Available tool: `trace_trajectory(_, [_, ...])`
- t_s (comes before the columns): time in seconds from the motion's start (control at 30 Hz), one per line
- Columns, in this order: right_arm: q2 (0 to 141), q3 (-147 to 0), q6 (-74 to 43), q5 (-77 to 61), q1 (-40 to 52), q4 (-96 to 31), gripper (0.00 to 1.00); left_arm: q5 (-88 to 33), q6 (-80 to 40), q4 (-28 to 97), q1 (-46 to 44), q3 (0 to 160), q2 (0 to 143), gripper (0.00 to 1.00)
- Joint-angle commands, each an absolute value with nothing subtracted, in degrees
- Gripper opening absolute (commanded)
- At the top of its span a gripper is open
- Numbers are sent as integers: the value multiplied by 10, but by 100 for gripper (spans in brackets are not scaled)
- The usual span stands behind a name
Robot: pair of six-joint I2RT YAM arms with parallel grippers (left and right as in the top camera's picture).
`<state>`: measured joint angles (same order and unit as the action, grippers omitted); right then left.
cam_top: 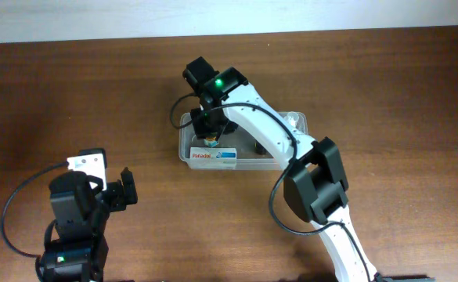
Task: Pack container
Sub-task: 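Lower the amber jar into the container beside the Panadol box, then open the right gripper and lift it out of the container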
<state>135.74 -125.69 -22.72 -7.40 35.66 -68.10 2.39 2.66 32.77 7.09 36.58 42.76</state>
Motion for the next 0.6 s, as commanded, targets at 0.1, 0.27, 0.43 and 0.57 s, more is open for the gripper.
trace_trajectory(0.1, [1335,-1267,-213,-55,355,-691,10,28,38,326,70,365,428,99])
trace_trajectory(0.27, [1335,-1267,-213,-9,355,-711,4,28,38,326,70,365,428,99])
trace_trajectory(0.43, [1335,-1267,-215,10,355,-718,4,28,38,326,70,365,428,99])
trace_trajectory(0.57, [1336,-1267,-226,10,355,-718,4,28,38,326,70,365,428,99])
